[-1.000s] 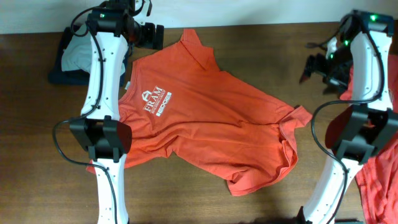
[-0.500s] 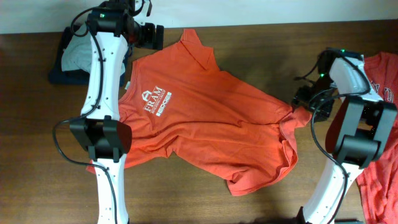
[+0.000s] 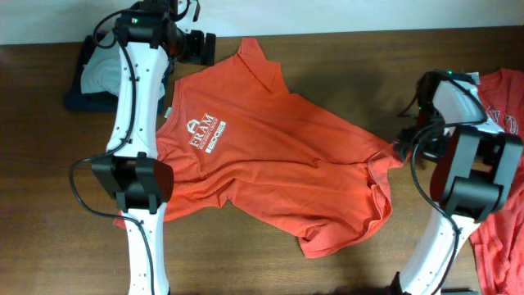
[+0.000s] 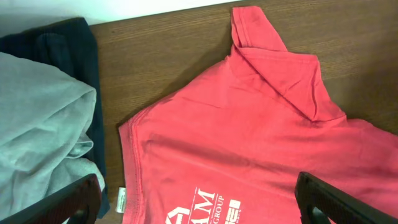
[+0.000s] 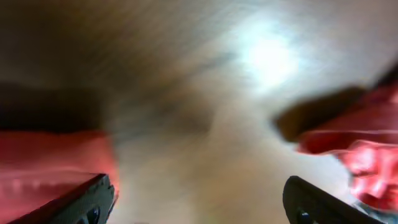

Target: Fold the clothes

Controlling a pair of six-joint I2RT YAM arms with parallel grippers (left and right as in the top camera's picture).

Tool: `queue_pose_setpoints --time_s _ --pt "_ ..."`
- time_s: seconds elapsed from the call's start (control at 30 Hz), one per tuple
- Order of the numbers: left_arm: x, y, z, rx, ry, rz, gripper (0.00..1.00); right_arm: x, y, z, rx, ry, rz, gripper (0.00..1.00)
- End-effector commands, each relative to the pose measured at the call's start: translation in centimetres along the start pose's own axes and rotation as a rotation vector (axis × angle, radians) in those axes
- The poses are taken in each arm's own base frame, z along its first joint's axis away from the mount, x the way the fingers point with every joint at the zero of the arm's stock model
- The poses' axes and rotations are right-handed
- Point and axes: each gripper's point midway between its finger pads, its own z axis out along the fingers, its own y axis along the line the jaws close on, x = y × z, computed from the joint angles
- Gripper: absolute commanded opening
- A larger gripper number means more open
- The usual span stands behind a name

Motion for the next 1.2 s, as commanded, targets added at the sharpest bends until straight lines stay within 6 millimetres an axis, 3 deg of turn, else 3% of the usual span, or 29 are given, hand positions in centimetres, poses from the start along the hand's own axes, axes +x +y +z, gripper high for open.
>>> queue_pose_setpoints --time_s 0.0,0.1,0.27,0.37,0.47,0.5,0.53,0.57,0.6,0.7,0.83,1.0,1.03,1.17 --pt "-0.7 -0.3 -1.1 0.012 -0.03 -0.003 0.99 -0.2 -4.8 -0.1 0.128 -0.003 0.062 0.93" --pt "-0.7 -0.3 -1.1 0.013 -0.03 -0.003 0.99 0.0 -4.9 0.2 0.071 0.035 0.036 0.95" --pt "-0.7 -0.3 -1.1 0.013 -0.03 -0.003 0.99 0.0 -2.0 -1.4 -0.017 0.013 -0.025 0.97" --pt "-0.7 -0.3 -1.1 0.013 -0.03 -0.003 0.99 -0.5 -0.1 -4.1 -0.034 -0.059 -0.082 0.98" --pt "-0.7 -0.3 -1.1 0.013 -0.03 -0.003 0.99 0.2 4.8 -8.4 -0.249 -0.103 -0.309 0.99" --pt "-0.7 -0.3 -1.1 0.013 -0.03 -0.003 0.99 0.5 6.0 -9.5 -0.314 -0.111 -0.362 0.92" --pt "-0.7 -0.3 -1.1 0.013 -0.03 -0.003 0.99 1.1 7.7 -11.1 -0.403 -0.123 -0.412 0.59" --pt "-0.7 -0.2 -1.1 0.012 -0.03 -0.004 0.99 1.4 8.7 -12.0 -0.445 -0.13 -0.424 0.18" --pt "-0.7 -0.2 -1.1 0.012 -0.03 -0.004 0.99 1.5 9.6 -12.3 -0.461 -0.144 -0.441 0.04" --pt "-0.7 -0.3 -1.1 0.013 -0.03 -0.003 0.99 1.6 11.2 -11.6 -0.458 -0.163 -0.47 0.04" --pt "-0.7 -0.3 -1.1 0.013 -0.03 -0.003 0.99 1.5 13.0 -8.4 -0.427 -0.167 -0.498 0.04" --pt "-0.7 -0.2 -1.1 0.012 -0.03 -0.004 0.99 0.6 11.2 -4.9 -0.339 -0.154 -0.46 0.04" --pt "-0.7 -0.3 -1.1 0.013 -0.03 -0.003 0.99 0.6 10.7 -3.4 -0.323 -0.139 -0.449 0.04" --pt "-0.7 -0.3 -1.1 0.013 -0.03 -0.003 0.99 0.9 9.6 -1.5 -0.29 -0.109 -0.431 0.04"
